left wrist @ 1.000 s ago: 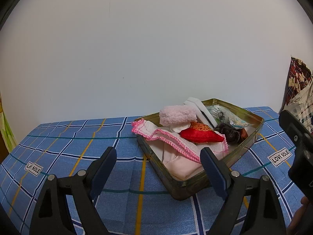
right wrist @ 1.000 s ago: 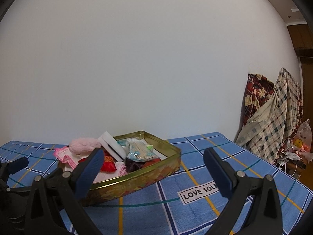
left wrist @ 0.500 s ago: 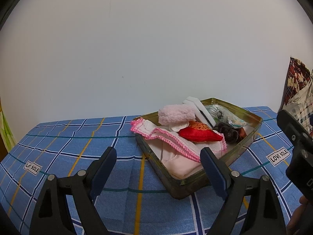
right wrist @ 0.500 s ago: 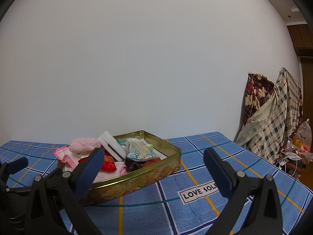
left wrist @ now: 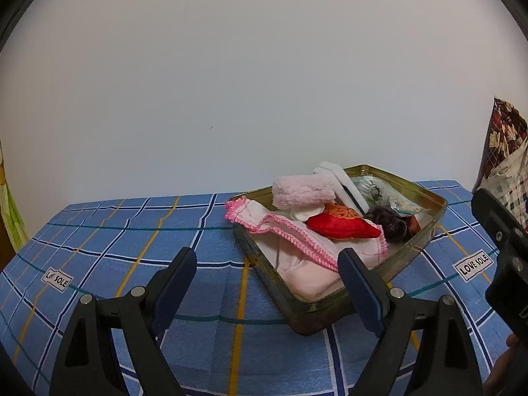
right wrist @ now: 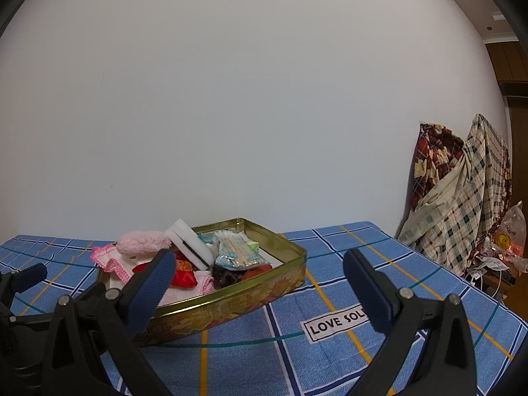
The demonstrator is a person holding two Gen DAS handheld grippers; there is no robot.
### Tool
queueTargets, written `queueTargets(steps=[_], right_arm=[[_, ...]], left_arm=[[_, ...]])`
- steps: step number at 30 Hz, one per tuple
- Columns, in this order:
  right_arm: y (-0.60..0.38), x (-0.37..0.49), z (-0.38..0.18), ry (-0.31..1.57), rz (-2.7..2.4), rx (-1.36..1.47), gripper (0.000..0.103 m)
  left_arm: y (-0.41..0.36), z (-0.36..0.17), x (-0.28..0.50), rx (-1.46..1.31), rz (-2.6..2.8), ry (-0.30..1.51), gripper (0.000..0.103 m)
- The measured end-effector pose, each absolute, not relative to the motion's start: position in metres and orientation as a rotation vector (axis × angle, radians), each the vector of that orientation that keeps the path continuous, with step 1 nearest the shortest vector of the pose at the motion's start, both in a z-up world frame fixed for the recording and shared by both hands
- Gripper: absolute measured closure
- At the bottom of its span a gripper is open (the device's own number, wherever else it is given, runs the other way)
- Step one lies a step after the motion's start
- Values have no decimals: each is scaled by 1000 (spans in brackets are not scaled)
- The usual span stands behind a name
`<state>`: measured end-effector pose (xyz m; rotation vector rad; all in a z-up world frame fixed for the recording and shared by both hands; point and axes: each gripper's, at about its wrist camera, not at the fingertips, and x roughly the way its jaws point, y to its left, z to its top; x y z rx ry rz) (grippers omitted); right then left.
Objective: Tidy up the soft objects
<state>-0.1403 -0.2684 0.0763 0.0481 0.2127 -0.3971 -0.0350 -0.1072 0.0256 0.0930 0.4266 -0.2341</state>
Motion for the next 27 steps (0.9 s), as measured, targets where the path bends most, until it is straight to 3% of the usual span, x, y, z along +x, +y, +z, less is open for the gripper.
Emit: queueTargets(steps=[11,15,27], right_arm=[[-268,-140,76,212,-397,47,0],[-268,-140,76,214,-393,47,0],[-268,-138,76,218,-391,44,0]], left_arm=[[-106,27,-37,83,-226,416,14],[-106,28,-38,76,-218,409,2],[-105,31,-47,74,-243,358,2]])
